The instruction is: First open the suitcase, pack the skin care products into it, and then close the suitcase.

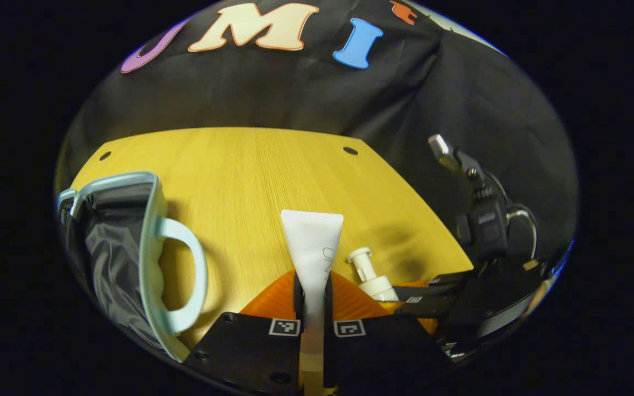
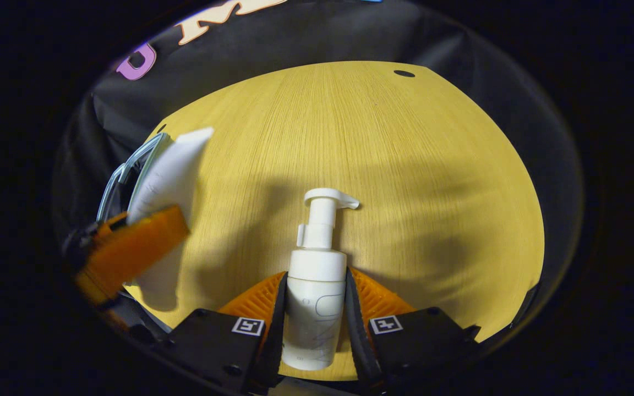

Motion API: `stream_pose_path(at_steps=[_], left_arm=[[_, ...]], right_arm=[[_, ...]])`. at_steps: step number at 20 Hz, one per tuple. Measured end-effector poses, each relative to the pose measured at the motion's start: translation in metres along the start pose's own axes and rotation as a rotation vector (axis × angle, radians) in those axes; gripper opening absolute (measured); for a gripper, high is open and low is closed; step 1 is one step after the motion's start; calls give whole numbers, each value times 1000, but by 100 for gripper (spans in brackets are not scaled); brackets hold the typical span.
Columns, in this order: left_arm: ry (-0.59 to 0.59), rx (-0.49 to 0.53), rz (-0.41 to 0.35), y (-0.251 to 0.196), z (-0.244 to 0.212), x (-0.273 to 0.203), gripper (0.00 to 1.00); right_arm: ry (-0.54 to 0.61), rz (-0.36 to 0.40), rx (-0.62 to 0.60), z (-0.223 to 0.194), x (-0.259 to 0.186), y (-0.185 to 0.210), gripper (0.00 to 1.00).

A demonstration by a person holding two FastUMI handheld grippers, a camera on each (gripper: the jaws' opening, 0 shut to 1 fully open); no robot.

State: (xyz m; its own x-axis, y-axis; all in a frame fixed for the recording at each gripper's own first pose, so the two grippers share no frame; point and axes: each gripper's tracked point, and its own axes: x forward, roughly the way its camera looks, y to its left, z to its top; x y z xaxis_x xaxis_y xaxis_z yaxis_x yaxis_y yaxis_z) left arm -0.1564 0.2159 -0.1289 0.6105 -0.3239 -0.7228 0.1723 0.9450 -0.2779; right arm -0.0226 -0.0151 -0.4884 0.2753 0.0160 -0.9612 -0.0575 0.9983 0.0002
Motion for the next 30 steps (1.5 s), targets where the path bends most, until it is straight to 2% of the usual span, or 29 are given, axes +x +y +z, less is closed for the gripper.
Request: stream_pose_path(at_steps=[4,7,10,15,20,24,25,28,29,30], left_arm=[[-39,3,84,61,41,-30,8],[-34,-3,185,125,43,-53,8],[2,-47,270,183,25,-74,8],[88,-114,344,242,-25,-82,8],[168,-171,373,274,-69,-78,8],[151,-180,359,279,-71,-77,10],[168,-187,350,278,-75,-78,13],[104,-180,328,273,-58,-83,29],[69,-180,322,272,-49,-87,44],[26,-178,319,270,-37,-94,43]], right_arm=[[-13,-6,21,0,1,1,53],[-20,-17,34,1,2,2,53],[-17,-28,49,1,2,3,53],[-15,-41,89,3,1,6,52],[-72,34,150,29,-17,30,52],[-131,144,150,72,-47,91,51],[-150,171,140,83,-53,107,52],[-172,256,81,98,-67,160,52],[-175,285,63,101,-71,177,52],[-169,313,49,102,-73,194,51]])
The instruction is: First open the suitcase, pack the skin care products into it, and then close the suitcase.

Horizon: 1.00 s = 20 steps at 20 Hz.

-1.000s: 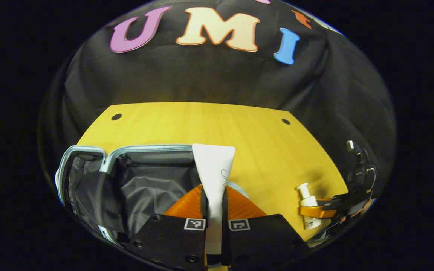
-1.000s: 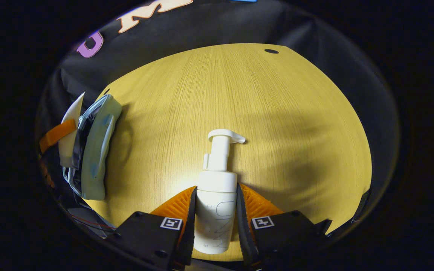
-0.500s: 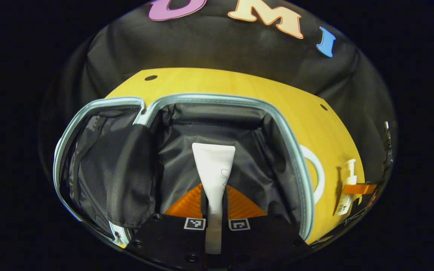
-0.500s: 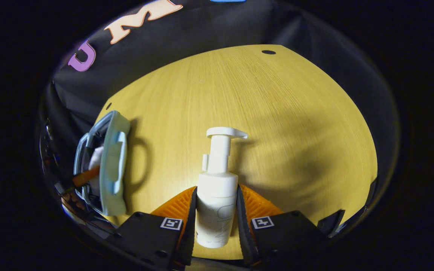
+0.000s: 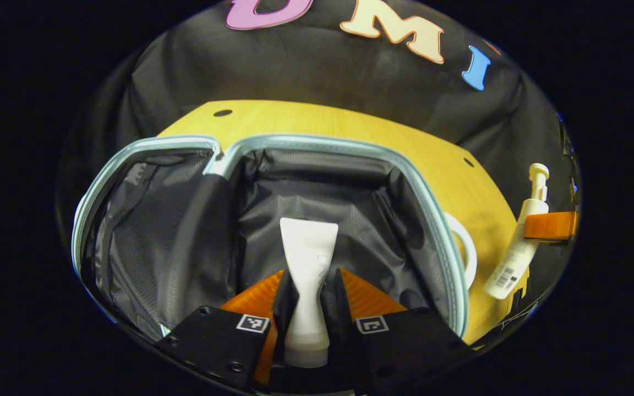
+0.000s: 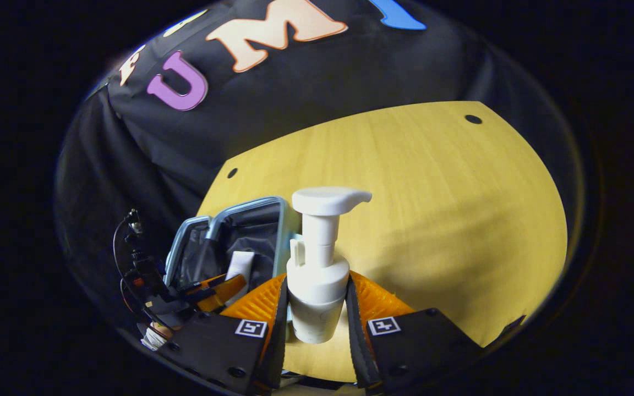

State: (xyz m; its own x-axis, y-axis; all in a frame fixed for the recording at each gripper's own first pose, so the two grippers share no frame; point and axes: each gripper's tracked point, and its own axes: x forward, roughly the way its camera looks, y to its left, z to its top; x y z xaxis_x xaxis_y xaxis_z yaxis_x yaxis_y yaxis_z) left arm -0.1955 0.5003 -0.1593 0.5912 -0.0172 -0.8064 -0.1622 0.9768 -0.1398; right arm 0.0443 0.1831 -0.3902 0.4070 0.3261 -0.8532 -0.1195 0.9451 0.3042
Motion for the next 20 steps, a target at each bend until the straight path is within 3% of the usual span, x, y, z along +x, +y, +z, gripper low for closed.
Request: stream_pose_path(at_steps=[2,3,4,6,8,9,10,15,20], left_arm=[[-64,-9,-16,-2,22,-18,49],[-88,-9,-10,1,33,-27,59],[-106,-11,-2,6,41,-35,53],[-148,-25,12,19,54,-53,60],[-167,-42,35,36,60,-70,55],[-176,-53,54,46,60,-78,61],[-179,-59,72,57,59,-84,55],[-188,-133,194,116,38,-116,55],[-183,-240,292,168,11,-142,55]], right_arm=[[27,57,-21,-5,11,25,52],[46,80,-31,-9,17,44,51],[54,95,-45,-9,22,56,51],[66,134,-48,-8,33,80,52],[93,162,-74,-15,42,100,52],[113,163,-95,-21,48,106,51],[145,155,-118,-30,56,108,51],[308,61,-209,-87,101,98,51],[341,-18,-203,-92,120,101,55]])
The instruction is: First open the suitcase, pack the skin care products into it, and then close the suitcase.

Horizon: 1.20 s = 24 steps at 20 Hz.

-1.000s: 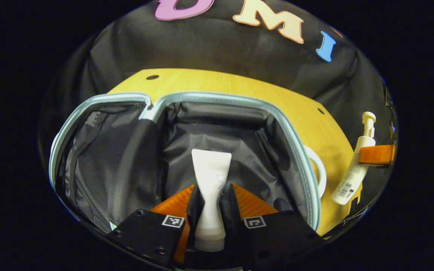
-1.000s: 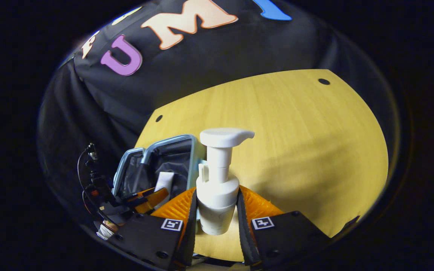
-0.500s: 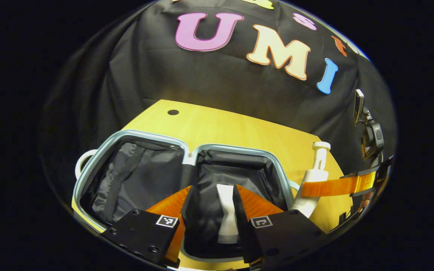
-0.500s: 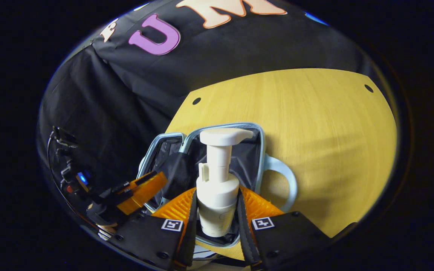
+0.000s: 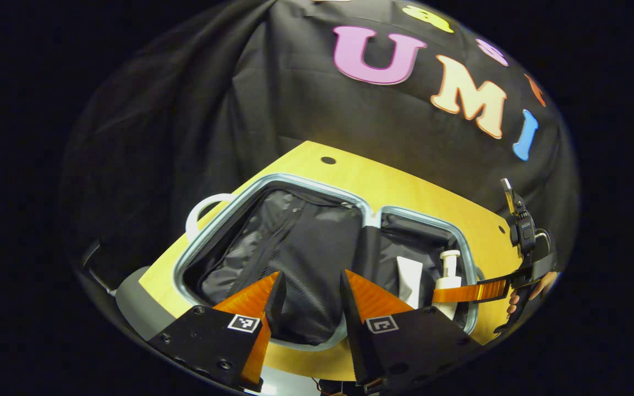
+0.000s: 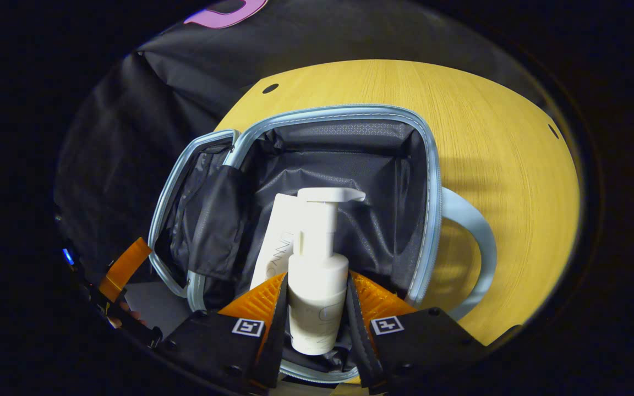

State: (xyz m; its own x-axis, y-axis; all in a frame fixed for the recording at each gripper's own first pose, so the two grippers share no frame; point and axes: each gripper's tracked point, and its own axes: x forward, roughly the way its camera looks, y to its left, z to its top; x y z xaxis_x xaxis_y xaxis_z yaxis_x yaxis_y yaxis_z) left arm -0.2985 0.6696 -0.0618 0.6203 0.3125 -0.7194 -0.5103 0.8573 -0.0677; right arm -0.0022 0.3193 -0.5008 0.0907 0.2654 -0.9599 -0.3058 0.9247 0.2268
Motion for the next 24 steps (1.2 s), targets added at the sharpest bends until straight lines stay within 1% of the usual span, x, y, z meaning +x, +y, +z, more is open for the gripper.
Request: stream_pose_path(at_steps=[1,2,4,6,9,13,15,16,18,19,20,21,22,23,24], left_arm=[[-3,-12,18,12,1,0,55],[-10,-20,40,26,6,-2,55],[-26,-42,83,56,22,0,55],[-25,-81,110,84,37,10,55],[-31,-134,146,128,61,26,55],[8,-158,181,166,76,68,55],[55,-150,190,178,72,92,55],[82,-145,201,184,68,103,55],[132,-150,202,188,57,123,55],[160,-158,195,187,51,132,55],[192,-162,192,189,45,138,55],[216,-161,200,194,41,142,55],[221,-161,205,199,42,150,61],[250,-168,210,202,39,155,59],[275,-180,219,202,34,156,53]], right_arm=[[-5,-7,1,0,0,2,58],[-15,14,2,2,-3,7,62],[-56,52,-6,9,-14,17,84],[-134,61,-46,23,-33,18,99],[-245,89,-64,40,-63,16,99],[-335,48,-74,51,-101,-16,99],[-360,14,-71,53,-113,-30,99],[-368,2,-62,52,-117,-37,96],[-375,-27,-41,50,-124,-52,96],[-381,-46,-33,49,-127,-63,99],[-381,-67,-23,48,-131,-72,99],[-380,-79,-10,47,-134,-79,96],[-379,-90,3,45,-133,-85,97],[-376,-102,12,43,-134,-92,97],[-373,-117,17,41,-136,-99,97]])
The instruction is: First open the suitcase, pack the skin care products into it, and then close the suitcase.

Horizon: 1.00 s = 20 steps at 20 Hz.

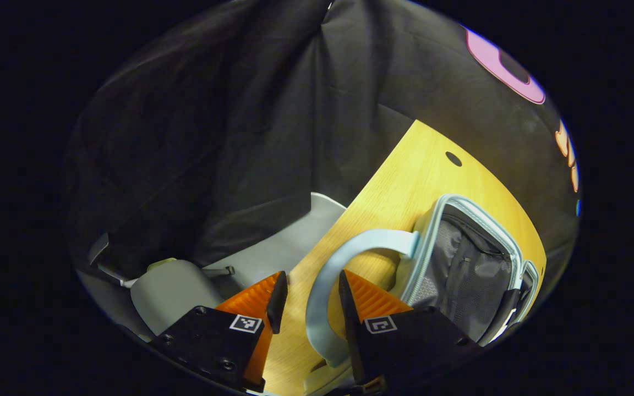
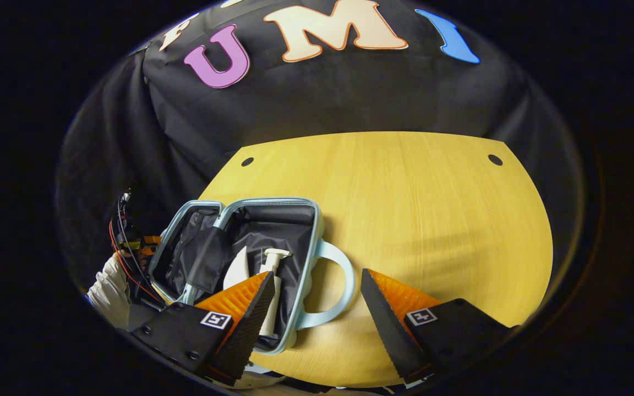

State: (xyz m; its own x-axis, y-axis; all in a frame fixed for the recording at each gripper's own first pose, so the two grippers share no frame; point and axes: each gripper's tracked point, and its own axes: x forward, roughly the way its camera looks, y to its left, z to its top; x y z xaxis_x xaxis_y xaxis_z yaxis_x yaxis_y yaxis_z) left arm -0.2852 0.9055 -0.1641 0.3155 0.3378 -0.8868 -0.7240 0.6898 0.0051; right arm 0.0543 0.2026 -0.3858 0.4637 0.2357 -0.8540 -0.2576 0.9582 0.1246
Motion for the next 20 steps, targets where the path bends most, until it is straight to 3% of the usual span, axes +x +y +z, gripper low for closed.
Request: stream_pose_path(at_steps=[3,5,7,10,14,20], left_arm=[[40,-14,-59,-9,-4,5,41],[69,20,-35,-9,-5,-2,11],[31,73,-42,-21,5,-19,2],[-91,179,-16,-28,34,-62,0],[-222,238,-70,-63,60,-135,0],[-322,300,-182,-141,66,-212,0]], right_arm=[[-17,-23,-22,2,-3,-9,99],[-29,-15,-29,4,-8,-10,99],[-49,-8,-45,7,-10,-5,99],[-73,17,-72,9,-13,0,99],[-97,65,-90,18,-25,7,99],[-153,102,-135,24,-40,3,99]])
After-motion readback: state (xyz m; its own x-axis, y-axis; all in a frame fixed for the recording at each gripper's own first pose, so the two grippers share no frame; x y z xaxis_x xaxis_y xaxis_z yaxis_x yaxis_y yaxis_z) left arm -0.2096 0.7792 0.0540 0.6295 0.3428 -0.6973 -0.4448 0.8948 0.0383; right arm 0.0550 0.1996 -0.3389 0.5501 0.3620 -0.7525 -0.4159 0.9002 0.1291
